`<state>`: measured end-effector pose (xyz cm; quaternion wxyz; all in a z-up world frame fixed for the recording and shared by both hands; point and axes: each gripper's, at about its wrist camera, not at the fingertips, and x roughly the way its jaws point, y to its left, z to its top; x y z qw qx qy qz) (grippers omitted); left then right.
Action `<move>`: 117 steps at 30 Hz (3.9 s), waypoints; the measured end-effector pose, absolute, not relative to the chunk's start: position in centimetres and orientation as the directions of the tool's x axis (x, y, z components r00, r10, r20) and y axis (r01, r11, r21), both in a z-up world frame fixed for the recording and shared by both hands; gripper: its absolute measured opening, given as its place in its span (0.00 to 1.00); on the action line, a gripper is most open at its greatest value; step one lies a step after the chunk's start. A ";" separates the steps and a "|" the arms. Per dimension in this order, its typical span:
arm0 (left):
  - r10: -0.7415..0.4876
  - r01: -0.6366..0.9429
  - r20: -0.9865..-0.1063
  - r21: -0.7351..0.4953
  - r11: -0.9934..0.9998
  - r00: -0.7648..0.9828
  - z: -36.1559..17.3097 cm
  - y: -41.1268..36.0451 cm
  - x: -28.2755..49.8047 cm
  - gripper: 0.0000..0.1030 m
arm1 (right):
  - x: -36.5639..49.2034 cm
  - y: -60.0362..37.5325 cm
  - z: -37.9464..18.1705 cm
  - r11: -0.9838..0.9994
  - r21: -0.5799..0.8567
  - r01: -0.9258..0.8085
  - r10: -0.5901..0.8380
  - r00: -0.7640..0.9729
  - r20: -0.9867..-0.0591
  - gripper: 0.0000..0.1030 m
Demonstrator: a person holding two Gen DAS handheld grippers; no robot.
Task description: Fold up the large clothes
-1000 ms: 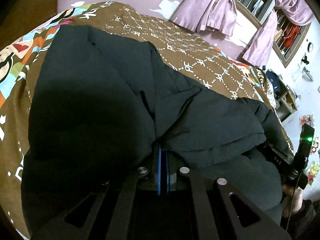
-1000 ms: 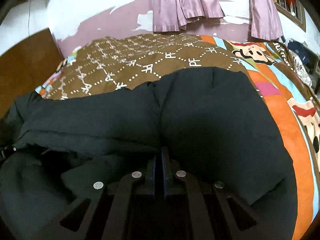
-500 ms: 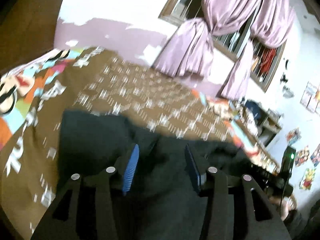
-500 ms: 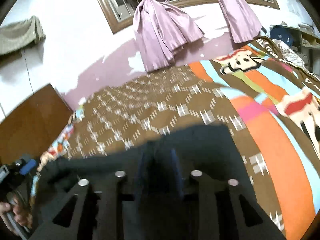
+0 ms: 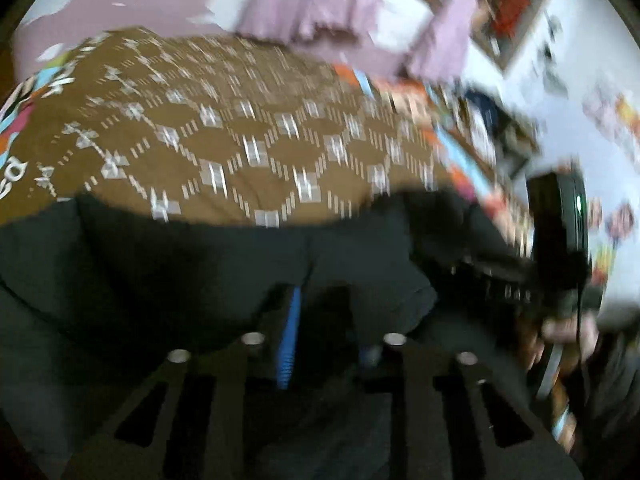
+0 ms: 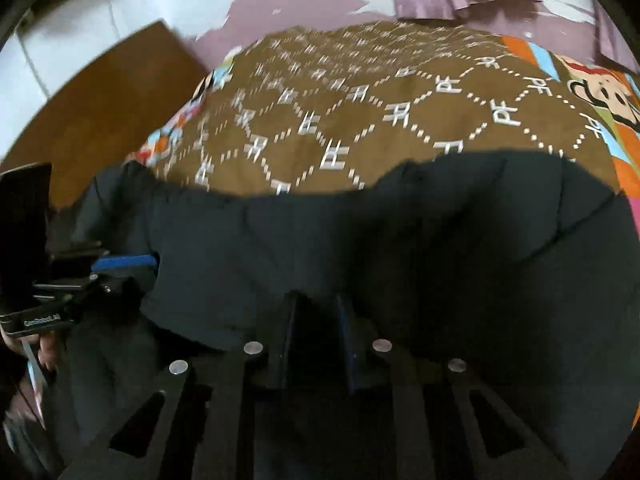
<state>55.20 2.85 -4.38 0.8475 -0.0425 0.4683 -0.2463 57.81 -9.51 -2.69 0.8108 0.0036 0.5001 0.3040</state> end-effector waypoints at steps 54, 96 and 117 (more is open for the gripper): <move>-0.409 0.343 -0.795 -0.269 0.900 0.448 -9.4 2.8 53.2 0.03 | 54.0 -13.7 -2.1 0.871 0.380 -0.312 0.489 0.470 -0.735 0.42; -0.197 0.160 -0.557 -0.115 0.980 0.807 14.0 0.9 19.8 0.97 | 26.6 -16.0 22.1 0.851 0.207 -0.482 0.469 0.521 -0.713 1.00; -0.186 0.216 -0.609 -0.025 0.976 0.771 8.9 0.8 9.7 0.97 | 14.9 -15.8 13.6 0.820 0.099 -0.563 0.467 0.559 -0.686 1.00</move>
